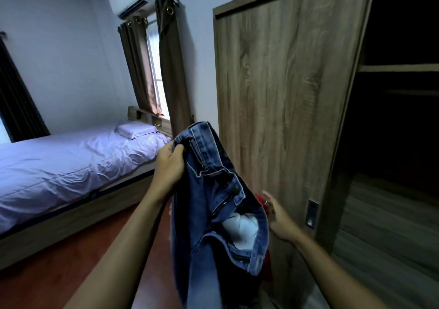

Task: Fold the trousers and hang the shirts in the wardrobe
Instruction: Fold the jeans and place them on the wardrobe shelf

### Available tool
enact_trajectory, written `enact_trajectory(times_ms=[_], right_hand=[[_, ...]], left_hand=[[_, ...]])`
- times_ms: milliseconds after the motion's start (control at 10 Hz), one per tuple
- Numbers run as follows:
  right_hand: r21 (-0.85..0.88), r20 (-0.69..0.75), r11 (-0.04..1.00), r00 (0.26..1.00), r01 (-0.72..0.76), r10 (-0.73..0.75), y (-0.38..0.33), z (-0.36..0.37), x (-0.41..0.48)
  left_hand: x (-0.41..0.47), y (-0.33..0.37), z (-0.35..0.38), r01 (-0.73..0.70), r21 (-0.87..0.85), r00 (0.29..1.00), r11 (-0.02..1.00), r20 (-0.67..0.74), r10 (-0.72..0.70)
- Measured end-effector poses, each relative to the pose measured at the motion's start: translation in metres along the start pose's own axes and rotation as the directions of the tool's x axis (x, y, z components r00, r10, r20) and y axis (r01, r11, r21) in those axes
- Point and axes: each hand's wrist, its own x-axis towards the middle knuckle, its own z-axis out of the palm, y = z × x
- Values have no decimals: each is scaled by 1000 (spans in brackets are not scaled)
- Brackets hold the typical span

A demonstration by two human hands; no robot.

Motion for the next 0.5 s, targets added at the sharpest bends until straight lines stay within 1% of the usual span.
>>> enact_trajectory(times_ms=[100, 200, 300, 400, 500], right_hand=[[-171, 139, 985, 990, 29, -5, 19, 19, -4], [135, 108, 991, 994, -13, -1, -21, 6, -25], [315, 128, 922, 953, 225, -276, -45, -6, -31], [267, 59, 888, 914, 374, -402, -63, -18, -35], [139, 157, 804, 789, 579, -595, -86, -27, -23]], left_hand=[[5, 22, 0, -39, -30, 999, 999, 20, 39], [17, 20, 2, -50, -58, 997, 997, 54, 53], [22, 18, -11, -56, -70, 996, 996, 71, 60], [22, 20, -24, -33, -94, 997, 995, 69, 40], [19, 24, -44, -113, -103, 986, 988, 112, 125]])
